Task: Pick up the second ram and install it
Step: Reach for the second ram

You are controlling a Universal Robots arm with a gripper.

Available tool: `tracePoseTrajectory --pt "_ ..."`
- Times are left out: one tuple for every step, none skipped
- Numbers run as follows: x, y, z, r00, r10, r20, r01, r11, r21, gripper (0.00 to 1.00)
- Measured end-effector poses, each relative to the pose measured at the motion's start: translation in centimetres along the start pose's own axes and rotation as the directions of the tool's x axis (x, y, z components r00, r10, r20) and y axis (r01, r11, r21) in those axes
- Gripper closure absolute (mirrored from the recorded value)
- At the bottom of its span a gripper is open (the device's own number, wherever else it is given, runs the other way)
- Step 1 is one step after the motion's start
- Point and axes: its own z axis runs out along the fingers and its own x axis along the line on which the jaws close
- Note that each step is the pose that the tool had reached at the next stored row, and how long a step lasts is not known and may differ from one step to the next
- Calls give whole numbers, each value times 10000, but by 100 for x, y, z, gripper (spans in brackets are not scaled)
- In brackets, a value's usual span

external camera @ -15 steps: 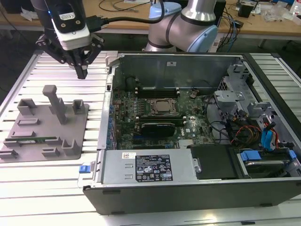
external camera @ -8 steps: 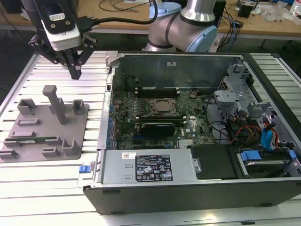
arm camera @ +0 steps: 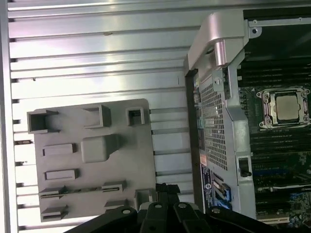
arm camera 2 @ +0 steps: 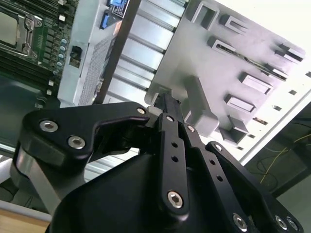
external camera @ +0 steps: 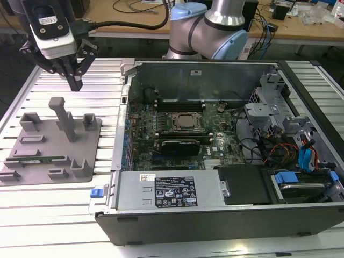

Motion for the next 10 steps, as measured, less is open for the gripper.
tracePoseTrajectory --pt "18 -1 1 10000 0 0 0 10000 0 92" --pt "48 -4 3 10000 0 0 0 10000 0 92" --pt "83 -6 5 10000 0 0 0 10000 0 92" --pt "125 -10 7 10000 -1 0 1 10000 0 92" --pt "163 -13 9 10000 -1 0 1 10000 0 92" --pt "195 -15 11 10000 -1 0 1 10000 0 92" --pt "218 -17 13 10000 0 -1 0 10000 1 92" --pt "238 -18 16 10000 0 0 0 10000 0 92" --pt "271 -21 19 10000 0 0 0 10000 0 92" --pt "329 -26 25 10000 -1 0 1 10000 0 92"
